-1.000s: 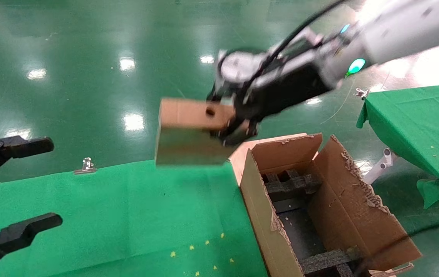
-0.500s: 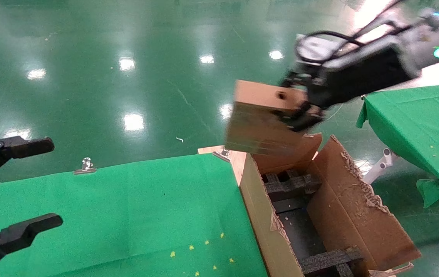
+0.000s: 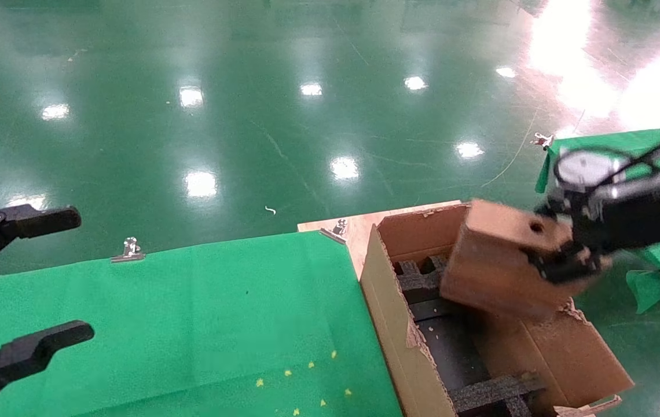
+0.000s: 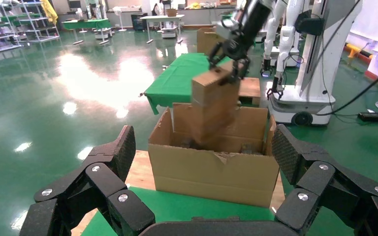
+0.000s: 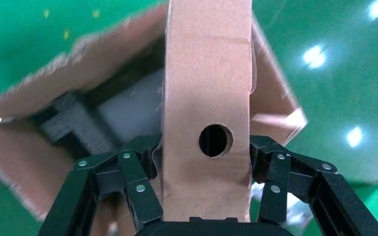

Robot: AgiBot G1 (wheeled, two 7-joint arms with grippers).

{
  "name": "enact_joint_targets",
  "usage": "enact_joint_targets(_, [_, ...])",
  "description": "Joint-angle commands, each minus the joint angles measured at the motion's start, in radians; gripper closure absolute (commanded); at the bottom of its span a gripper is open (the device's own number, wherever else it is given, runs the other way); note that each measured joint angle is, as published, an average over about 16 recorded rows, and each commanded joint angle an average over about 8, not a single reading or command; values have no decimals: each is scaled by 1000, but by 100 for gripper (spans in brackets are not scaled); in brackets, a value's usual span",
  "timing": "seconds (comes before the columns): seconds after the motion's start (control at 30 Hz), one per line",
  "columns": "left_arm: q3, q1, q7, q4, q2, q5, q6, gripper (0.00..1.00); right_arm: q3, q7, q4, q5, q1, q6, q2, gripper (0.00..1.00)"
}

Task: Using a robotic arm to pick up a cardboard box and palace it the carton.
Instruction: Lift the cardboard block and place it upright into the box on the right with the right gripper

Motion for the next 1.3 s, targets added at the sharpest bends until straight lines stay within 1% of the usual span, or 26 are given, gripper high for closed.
enact_joint_targets(0.03, [0, 0, 0, 0, 0, 0, 0, 0, -18, 38, 34, 1, -16, 9, 36, 100])
enact_joint_targets(0.23, [0, 0, 0, 0, 0, 0, 0, 0, -33, 83, 58, -8, -32, 29, 65, 100])
enact_joint_targets(0.4, [0, 0, 0, 0, 0, 0, 0, 0, -30, 73, 51, -8, -32, 29, 54, 100])
enact_joint_targets(0.5, [0, 0, 0, 0, 0, 0, 0, 0, -32, 109, 48, -7, -43, 46, 48, 100])
enact_joint_targets(0.6, [0, 0, 0, 0, 0, 0, 0, 0, -41, 218, 59, -19, -67, 88, 49, 100])
enact_joint_targets(0.77, [0, 0, 0, 0, 0, 0, 0, 0, -63, 497, 100, -74, -118, 168, 54, 100])
enact_joint_targets(0.87, [0, 0, 0, 0, 0, 0, 0, 0, -78, 646, 116, -118, -144, 197, 53, 100])
enact_joint_targets(0.97, [0, 0, 0, 0, 0, 0, 0, 0, -94, 768, 120, -166, -163, 212, 45, 100])
enact_joint_targets(1.13, [0, 0, 0, 0, 0, 0, 0, 0, -119, 921, 123, -256, -186, 217, 24, 100])
enact_joint_targets(1.3, [0, 0, 0, 0, 0, 0, 0, 0, -133, 1009, 125, -301, -202, 219, 2, 100])
